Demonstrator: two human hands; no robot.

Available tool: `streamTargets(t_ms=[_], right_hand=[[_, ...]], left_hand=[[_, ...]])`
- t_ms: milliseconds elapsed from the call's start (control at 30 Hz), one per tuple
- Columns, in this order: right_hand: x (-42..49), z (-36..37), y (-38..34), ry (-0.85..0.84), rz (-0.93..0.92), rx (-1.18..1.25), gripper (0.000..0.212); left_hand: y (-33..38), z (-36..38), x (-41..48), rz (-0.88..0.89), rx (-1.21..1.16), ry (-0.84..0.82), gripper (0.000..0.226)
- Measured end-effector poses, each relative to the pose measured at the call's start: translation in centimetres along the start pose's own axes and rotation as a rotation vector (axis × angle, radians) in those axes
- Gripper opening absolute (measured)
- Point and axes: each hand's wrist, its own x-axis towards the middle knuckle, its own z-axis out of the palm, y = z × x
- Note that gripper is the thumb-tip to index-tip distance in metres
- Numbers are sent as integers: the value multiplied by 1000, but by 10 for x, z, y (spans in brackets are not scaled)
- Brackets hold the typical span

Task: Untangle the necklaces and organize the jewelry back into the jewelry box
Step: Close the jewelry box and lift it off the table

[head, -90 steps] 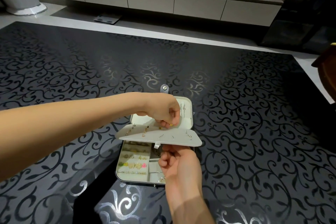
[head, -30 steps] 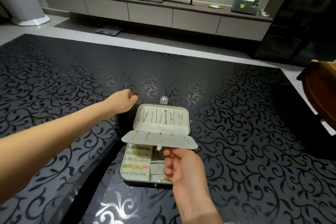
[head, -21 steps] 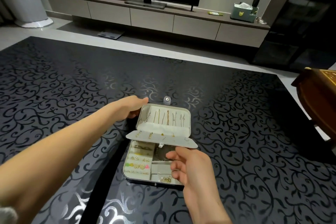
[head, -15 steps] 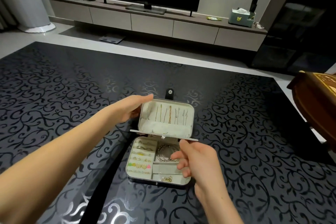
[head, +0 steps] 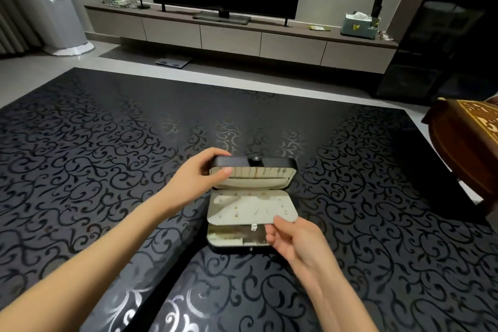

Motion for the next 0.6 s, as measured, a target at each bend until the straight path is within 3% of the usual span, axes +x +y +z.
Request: streamTargets(t_ms=[133,267,467,600], right_hand=[[-1,-4,21,87,-83,-7,12],[-14,2,41,95,-190,-65,45],[-16,13,58,204,-335,-320,75],[-21,14,50,156,-261,-149,55]], left_hand=[[-2,2,-19,41,38,-29,23],[0,5,-28,41,62,2,23],[4,4,-34,29,76,11,24],[7,4,-36,49,101,-2,24]])
